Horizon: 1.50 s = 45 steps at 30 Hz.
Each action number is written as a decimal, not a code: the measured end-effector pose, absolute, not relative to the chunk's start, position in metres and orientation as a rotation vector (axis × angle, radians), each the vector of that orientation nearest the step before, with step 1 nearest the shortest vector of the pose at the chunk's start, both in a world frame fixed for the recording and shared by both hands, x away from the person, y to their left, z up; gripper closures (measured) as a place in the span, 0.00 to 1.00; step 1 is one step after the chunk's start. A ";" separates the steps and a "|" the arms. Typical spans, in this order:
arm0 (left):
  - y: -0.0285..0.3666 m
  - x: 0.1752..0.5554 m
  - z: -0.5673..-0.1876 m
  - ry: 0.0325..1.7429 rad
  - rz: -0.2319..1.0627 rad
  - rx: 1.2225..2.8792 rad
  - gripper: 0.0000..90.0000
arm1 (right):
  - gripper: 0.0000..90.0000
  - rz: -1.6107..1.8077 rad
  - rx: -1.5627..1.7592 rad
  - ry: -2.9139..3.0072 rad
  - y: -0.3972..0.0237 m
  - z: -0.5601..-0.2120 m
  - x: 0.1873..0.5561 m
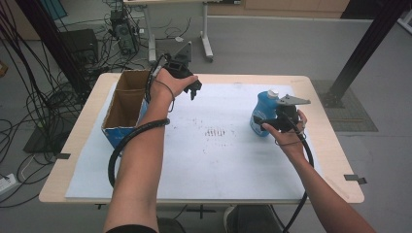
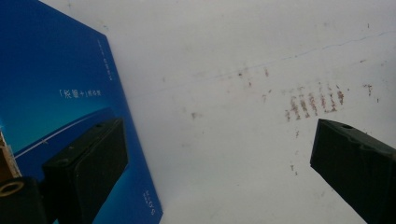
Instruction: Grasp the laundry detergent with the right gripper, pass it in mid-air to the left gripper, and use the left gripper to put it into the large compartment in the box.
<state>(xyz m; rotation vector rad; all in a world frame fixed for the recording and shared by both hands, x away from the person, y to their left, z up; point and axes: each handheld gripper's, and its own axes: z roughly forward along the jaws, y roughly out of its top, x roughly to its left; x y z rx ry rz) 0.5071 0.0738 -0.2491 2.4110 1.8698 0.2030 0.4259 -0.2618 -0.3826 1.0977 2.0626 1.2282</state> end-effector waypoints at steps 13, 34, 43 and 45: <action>0.072 0.507 -0.249 1.868 0.205 2.411 0.05 | 0.02 1.235 1.095 2.057 -0.263 -0.382 0.425; 0.073 0.506 -0.250 1.868 0.201 2.409 0.05 | 0.02 1.233 1.095 2.054 -0.262 -0.382 0.426; 0.073 0.506 -0.249 1.864 0.203 2.413 0.05 | 0.02 1.230 1.096 2.054 -0.262 -0.382 0.425; 0.073 0.506 -0.249 1.865 0.203 2.411 0.05 | 0.02 1.231 1.097 2.052 -0.262 -0.382 0.425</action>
